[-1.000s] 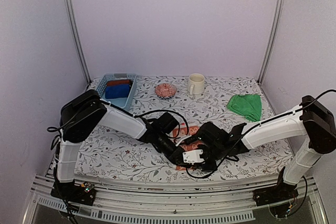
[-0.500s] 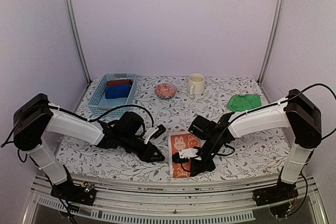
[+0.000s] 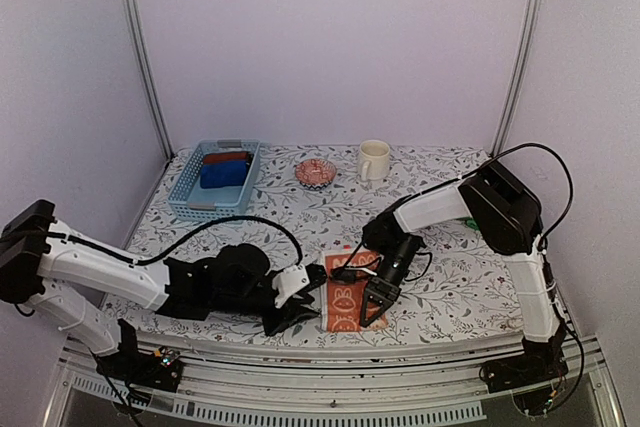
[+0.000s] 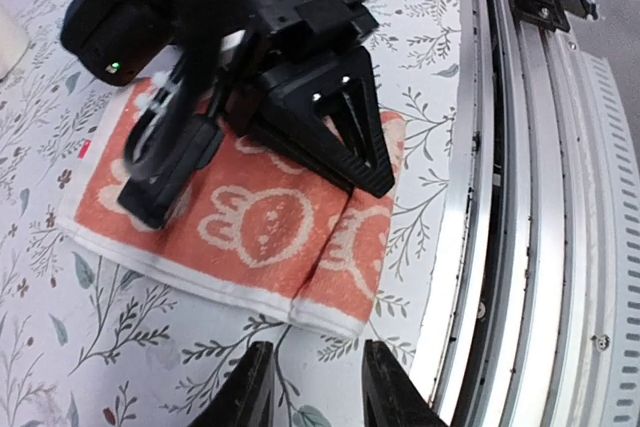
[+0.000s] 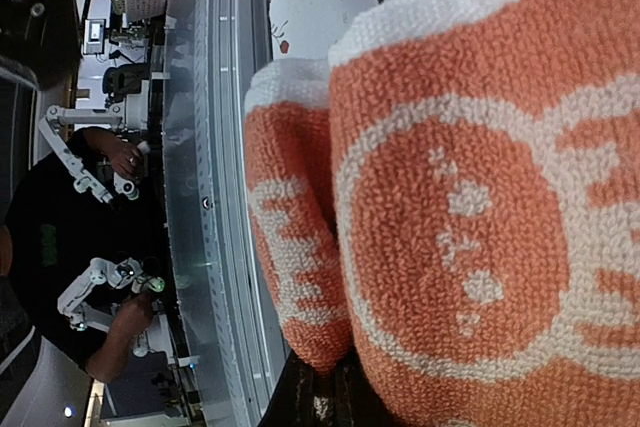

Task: Roll the towels
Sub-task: Roll the towel at the center of the board.

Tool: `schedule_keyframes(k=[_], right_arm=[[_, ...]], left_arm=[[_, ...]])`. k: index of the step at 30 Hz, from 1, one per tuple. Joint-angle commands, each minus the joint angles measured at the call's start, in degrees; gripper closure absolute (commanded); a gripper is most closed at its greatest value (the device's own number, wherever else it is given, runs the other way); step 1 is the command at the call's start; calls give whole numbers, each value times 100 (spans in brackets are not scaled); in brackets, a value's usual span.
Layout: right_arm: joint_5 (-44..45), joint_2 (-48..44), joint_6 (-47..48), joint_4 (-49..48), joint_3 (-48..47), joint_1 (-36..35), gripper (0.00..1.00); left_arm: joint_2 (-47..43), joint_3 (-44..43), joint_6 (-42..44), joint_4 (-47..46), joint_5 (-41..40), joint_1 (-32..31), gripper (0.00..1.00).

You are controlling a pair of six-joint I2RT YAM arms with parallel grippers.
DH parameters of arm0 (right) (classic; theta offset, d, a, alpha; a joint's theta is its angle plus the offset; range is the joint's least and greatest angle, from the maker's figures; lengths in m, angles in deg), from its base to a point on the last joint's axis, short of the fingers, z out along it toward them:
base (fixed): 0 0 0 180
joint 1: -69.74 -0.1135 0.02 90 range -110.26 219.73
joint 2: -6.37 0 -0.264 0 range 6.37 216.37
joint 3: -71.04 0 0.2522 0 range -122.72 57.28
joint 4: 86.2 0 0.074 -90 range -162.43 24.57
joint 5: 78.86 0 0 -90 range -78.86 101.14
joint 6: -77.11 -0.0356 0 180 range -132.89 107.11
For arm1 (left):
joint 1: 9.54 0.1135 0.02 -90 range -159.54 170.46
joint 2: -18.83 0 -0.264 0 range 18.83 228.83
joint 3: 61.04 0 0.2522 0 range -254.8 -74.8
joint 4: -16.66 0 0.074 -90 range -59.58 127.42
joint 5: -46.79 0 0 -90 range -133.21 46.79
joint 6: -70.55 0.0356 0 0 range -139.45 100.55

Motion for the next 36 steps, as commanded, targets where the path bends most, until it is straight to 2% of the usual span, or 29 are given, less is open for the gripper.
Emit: schedule_keyframes(k=[1,9,16,19,23,27,32,36], right_arm=[[424,576,150,224,-61,33,97],[445,666,77,184,-164,37,97],[466,622,95,187,-195,37,96],[438,624,78,184,-214,37,96],[401,573,56,183,-223,41,96],[313,136,118,383,-267,65,88],[-6,-494,586,905,-597,329,74],[264,-590,411,548,-609,516,73]], left_arm=[[788,-718,1101,399,-105,-352,67],[2169,-1813,1924,645,-344,-551,66],[2698,-1986,2333,684,-465,-517,71],[2815,-2061,2316,769,-354,-507,76],[2841,-2112,2241,825,-301,-507,89],[2742,-2119,2177,859,-62,-503,100],[2720,-2241,2007,1098,293,-475,100],[2684,-2305,1904,1203,413,-463,100]])
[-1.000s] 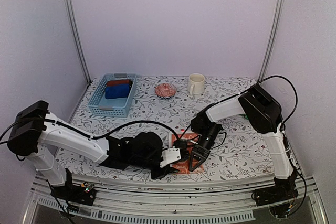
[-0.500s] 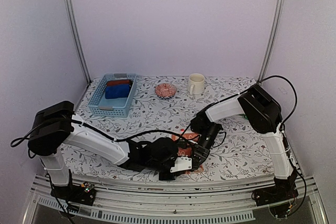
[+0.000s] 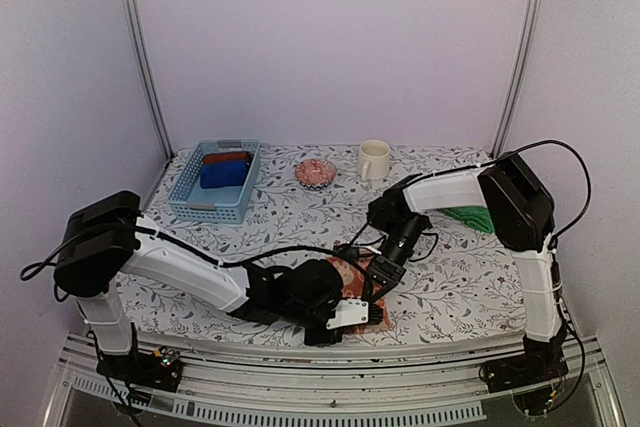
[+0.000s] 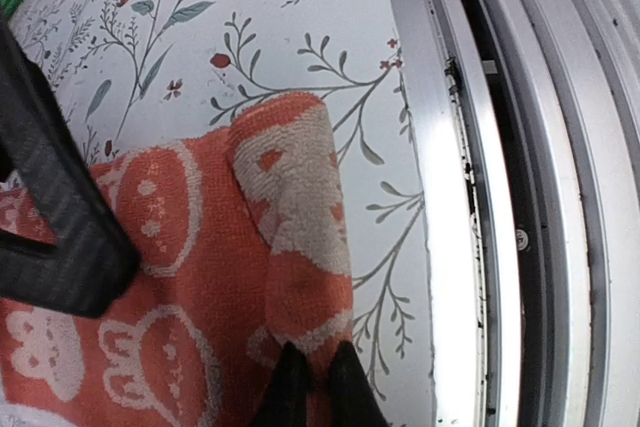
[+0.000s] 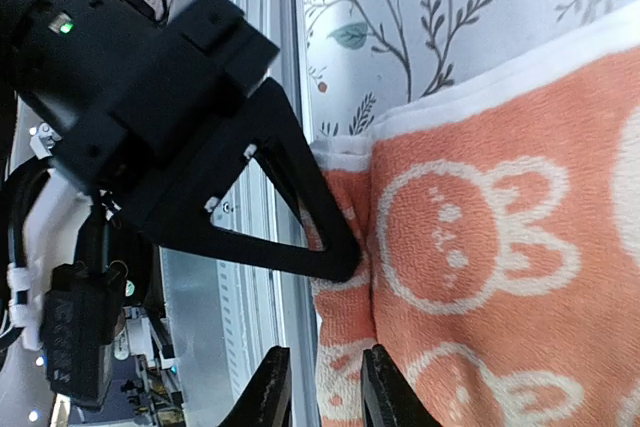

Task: Roll the towels
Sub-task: Roll the towel at the center of the board.

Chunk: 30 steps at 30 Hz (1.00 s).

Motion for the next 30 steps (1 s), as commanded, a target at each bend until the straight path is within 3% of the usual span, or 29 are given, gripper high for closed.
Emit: schedule_keyframes(k=[1,9,16,25,30], right_arm=[[547,-246,-160,-446,-60,236,74],[2028,500,-1237,-1586,-134,228,80],[1926,470,-1301,-1585,-135,240,79],[736,-1092,-545,-627,-388,571,72],[799,-2353,-565,-1095,246,758,71]], left_arm=[[-31,-142,-179,335,322,25,100],[-215,-313,-370,584,847,72,100],[146,-343,-861,588,1548,500,100],[631,-474,-1230,653,2374,900,100],[944,-582,-1539,765,2891,1172,100]])
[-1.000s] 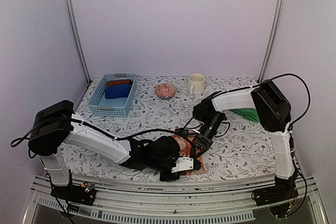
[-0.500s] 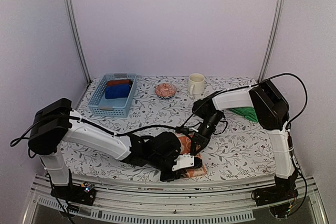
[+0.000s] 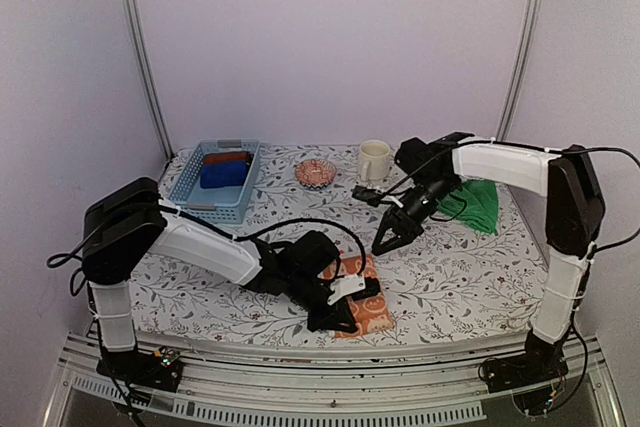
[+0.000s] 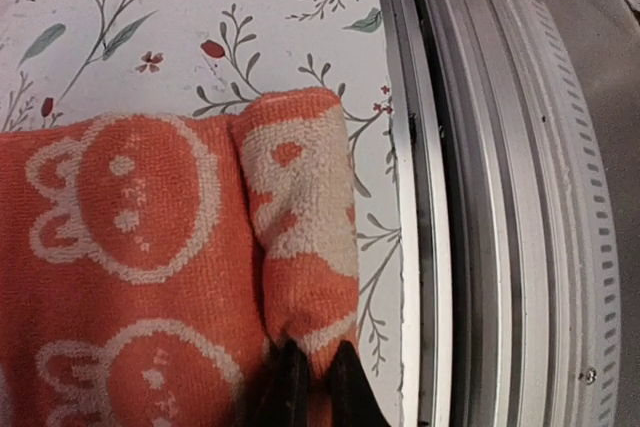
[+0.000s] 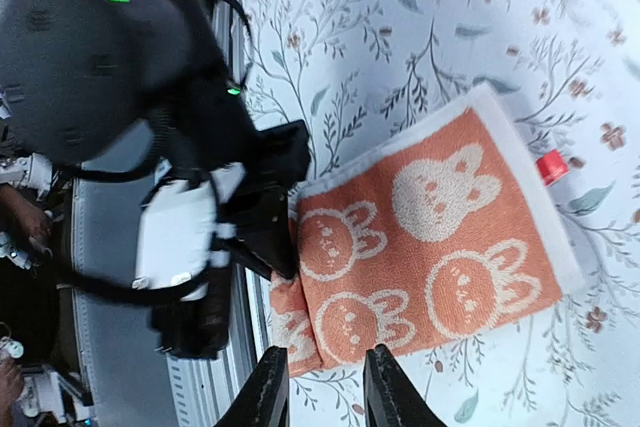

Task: Roll the towels
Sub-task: Roll the towel at the center of the board.

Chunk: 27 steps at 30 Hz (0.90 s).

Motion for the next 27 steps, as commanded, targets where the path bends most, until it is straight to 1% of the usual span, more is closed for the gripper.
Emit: schedule_keyframes(k=[1,3,5,7,9,11,17,21,27], right_arm=[[66,-1307,115,-510,778,130,71],[362,-1913,31,-971,1385,130,72],[803,-2459,94,-1456,2072,116,72],[1165,-2874,200,-1841,2706,57,72],[1558,-3163,428,-2113,3199,-144,70],[2039,-3327,571,-2342,3561,-502,68],[3099,-3406,537,-3316,4069,-1675,67],[3309,-3234,506,-3632,4089,-2218,67],[4033,-2739,676,-4075,4251,-2821,66]], left_arm=[[435,-84,-406,412,620,294,100],[586,-250,-630,603,848,412,100],[738,-401,-868,742,1189,533,100],[839,-463,-1083,774,1338,595,100],[958,-545,-1198,851,1456,629,100],[1086,-653,-1274,992,1566,665,100],[1175,-628,-1467,1009,1489,692,100],[1228,-578,-1606,953,1582,713,100],[1280,-577,-1568,974,1561,718,100]])
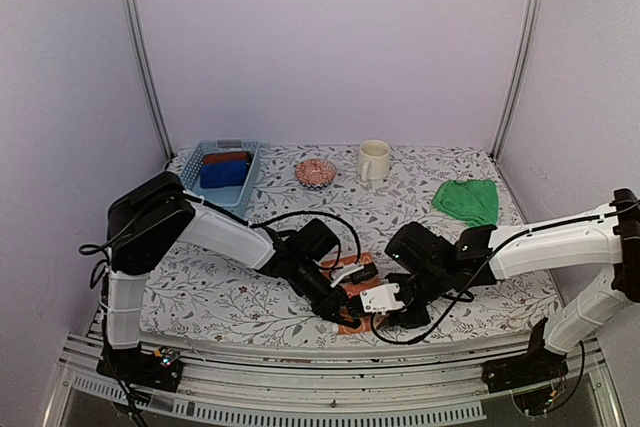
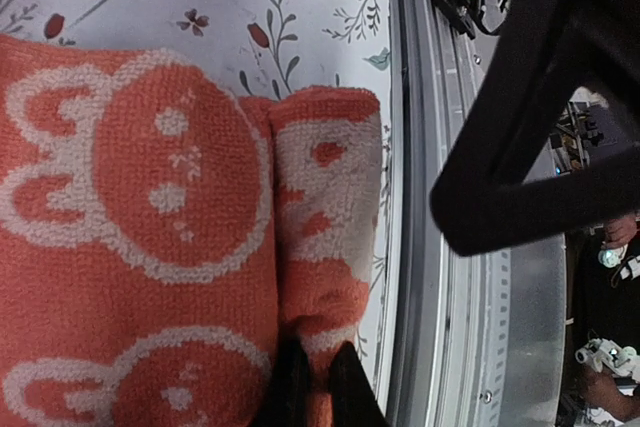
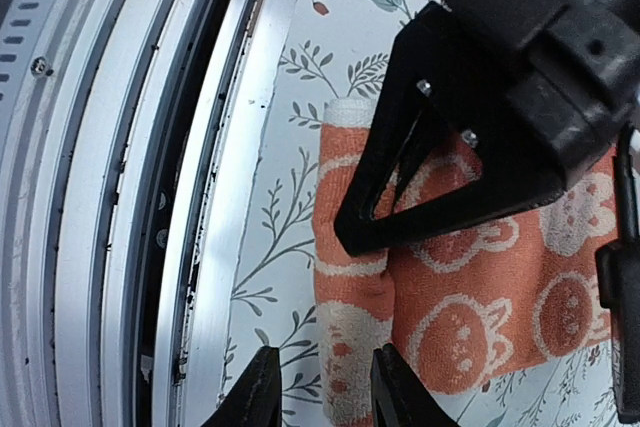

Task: Roll the towels
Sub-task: Roll the towel at the center of the board.

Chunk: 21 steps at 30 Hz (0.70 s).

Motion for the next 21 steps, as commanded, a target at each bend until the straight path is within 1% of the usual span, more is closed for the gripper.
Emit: schedule_keyframes(k=[1,7,11,13,17,21], right_arm=[[707,381,158,-557,197,-311,66],[1036,875,133,-1014,330,-370,67],[1320,1098,112,-1087,346,-448,68],[1322,907,96,-1006,309,-484,69],[998,413,120,-627,138,-481,69],[846,285,62,-302,-58,-479,68]], left_arm=[[386,195,-47,575,-419,41,100],[412,215,-23,555,-332,45,100],[417,182,73,648,-378,58,100],[430,172,98,690,-393,61,100],[455,189,104,707,-370,65,100],[459,201,62,667,-338,69,100]])
